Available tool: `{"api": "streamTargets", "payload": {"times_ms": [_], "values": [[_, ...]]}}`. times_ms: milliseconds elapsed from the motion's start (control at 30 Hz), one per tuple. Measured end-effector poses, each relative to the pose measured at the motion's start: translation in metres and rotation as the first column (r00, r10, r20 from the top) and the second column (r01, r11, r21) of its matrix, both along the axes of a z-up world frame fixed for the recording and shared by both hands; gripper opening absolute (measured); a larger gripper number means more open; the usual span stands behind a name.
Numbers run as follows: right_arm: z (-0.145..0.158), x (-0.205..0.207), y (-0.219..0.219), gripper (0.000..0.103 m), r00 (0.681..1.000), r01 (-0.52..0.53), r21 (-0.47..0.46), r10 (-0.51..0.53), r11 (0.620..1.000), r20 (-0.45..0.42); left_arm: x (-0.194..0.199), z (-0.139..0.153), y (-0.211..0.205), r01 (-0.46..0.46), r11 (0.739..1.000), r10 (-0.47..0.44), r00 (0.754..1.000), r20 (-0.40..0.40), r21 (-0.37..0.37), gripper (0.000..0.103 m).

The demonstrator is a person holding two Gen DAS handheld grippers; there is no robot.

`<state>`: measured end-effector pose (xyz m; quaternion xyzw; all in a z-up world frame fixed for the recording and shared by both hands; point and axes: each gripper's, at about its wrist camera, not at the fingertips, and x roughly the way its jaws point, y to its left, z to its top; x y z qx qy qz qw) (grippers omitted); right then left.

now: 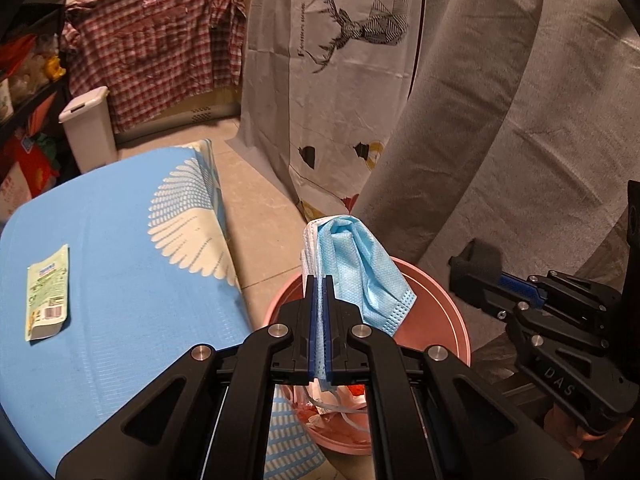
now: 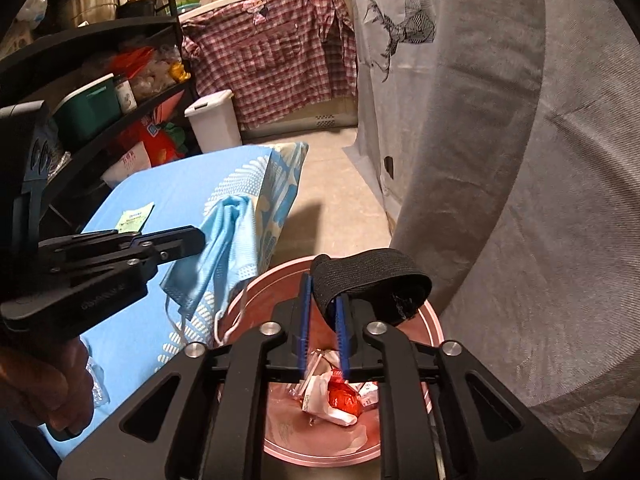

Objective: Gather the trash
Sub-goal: 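Open both tools to drop the two masks into the pink bin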

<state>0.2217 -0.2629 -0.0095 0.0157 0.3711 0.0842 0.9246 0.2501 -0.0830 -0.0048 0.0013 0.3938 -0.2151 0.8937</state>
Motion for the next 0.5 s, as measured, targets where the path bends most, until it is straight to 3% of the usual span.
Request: {"api": "streamTargets", "payload": {"times_ms": [33,67,100,500], "values": [[-0.002,0.004,0.001,0.025,1.0,-0.003,0.001,0.003,1.0,-0.017,0.002,-0.002,-0.001,0.005,1.0,-0.005,1.0,-0.011,0.001,0.008],[-0.004,0.005,0.001,0.039,1.0,-0.004,0.0,0.004,1.0,-0.029,0.003,-0.004,-0.002,0.011,1.0,-0.011,1.0,-0.024,0.005,0.019],[-0.007,0.006,0.002,0.043,0.999,-0.004,-0.005,0.004,1.0,-0.04,0.003,-0.005,-0.002,0.006,1.0,-0.005,1.0,-0.019,0.012,0.029],[-0.012,0.008,0.003,0.046,0.999,-0.01,-0.034,0.008,0.999,-0.051,0.002,-0.001,0.008,-0.015,1.0,0.015,1.0,0.007,0.006,0.03]]}}
